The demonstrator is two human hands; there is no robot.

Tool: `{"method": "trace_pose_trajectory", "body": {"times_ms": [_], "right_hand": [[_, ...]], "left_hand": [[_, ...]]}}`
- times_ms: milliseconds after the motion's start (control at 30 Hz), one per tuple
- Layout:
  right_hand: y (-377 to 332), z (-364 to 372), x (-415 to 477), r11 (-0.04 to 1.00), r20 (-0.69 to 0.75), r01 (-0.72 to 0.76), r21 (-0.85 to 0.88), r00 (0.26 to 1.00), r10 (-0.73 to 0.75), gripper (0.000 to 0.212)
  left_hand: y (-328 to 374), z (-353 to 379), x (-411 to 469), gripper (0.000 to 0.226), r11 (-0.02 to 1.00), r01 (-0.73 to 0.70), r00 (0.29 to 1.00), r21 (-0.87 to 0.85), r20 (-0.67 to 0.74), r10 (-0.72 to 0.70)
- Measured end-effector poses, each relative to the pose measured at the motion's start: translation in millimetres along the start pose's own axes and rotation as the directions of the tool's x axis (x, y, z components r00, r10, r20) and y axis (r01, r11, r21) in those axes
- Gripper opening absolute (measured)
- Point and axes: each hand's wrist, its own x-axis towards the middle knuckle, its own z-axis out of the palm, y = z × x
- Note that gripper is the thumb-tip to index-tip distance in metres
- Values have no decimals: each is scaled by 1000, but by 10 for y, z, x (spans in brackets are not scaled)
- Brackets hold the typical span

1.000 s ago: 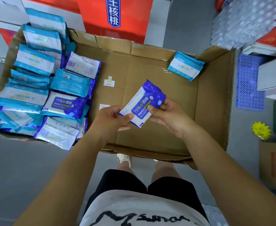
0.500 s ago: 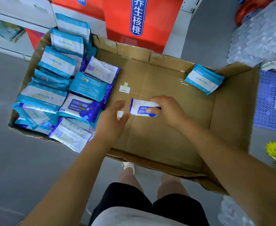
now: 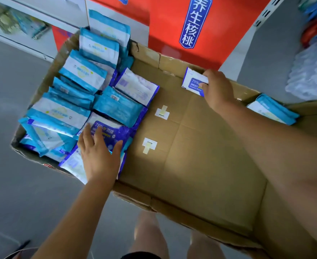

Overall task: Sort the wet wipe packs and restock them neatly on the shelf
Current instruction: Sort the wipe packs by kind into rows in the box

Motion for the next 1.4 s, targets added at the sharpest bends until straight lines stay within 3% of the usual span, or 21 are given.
{"method": "trace_pose_trajectory", "body": {"times_ms": [100, 200, 267, 367, 433, 500, 567, 667, 767, 867, 967, 1100, 1200, 1300, 1400], "right_hand": [[-48, 18, 16, 978, -32, 54, -200, 998, -61, 24], [-131, 37, -26, 950, -47, 67, -304, 995, -85, 42], [-213, 33, -66, 958, -92, 43, -283, 993, -72, 50], [-471, 63, -127, 971, -158, 91, -222, 979, -128, 41], [-726, 153, -143, 972, -111, 221, -80, 967, -229, 29], [-998, 266, -115, 964, 24, 245, 100, 968, -249, 26], [-1245, 391, -35, 966, 149, 153, 210, 971, -186, 38], [-1486, 538, 97, 978, 271, -22, 207, 962, -36, 59], [-1553, 614, 108, 979, 270, -117, 169, 960, 69, 58], [-1558, 572, 27, 915, 260, -268, 300, 946, 192, 56], [-1560, 348, -174, 824, 250, -350, 446, 932, 261, 48], [-1534, -108, -648, 754, 140, -308, 580, 950, 280, 24], [-1558, -486, -1197, 647, 132, -292, 704, 949, 285, 25], [-1676, -869, -1842, 604, 84, -236, 762, 960, 269, 17], [-1774, -1070, -2456, 571, 45, -166, 804, 974, 221, 12]], "left_hand": [[-5, 38, -13, 75, 1000, 20, 1000, 1, -21, -20], [57, 9, -15, 84, 992, 101, 994, -74, -25, -103], [92, -28, -3, 92, 974, 171, 983, -151, -37, -178], [107, -71, 40, 99, 934, 248, 957, -256, -88, -278], [85, -97, 72, 103, 887, 323, 925, -331, -88, -369], [61, -116, 100, 107, 828, 386, 898, -406, -39, -438], [25, -155, 119, 108, 785, 398, 891, -475, -3, -454], [-38, -233, 128, 106, 718, 408, 881, -564, 35, -472], [-56, -318, 89, 93, 669, 436, 870, -602, 90, -486], [-76, -420, 63, 66, 599, 502, 840, -624, 189, -508], [-96, -539, 3, 32, 578, 514, 855, -634, 329, -401], [-32, -815, -192, 16, 540, 488, 872, -686, 408, -271], [98, -991, -340, 3, 351, 513, 858, -783, 466, -215], [272, -1083, -544, 16, 80, 565, 824, -822, 556, -106], [466, -1092, -809, 24, -10, 592, 806, -806, 592, 26]]}}
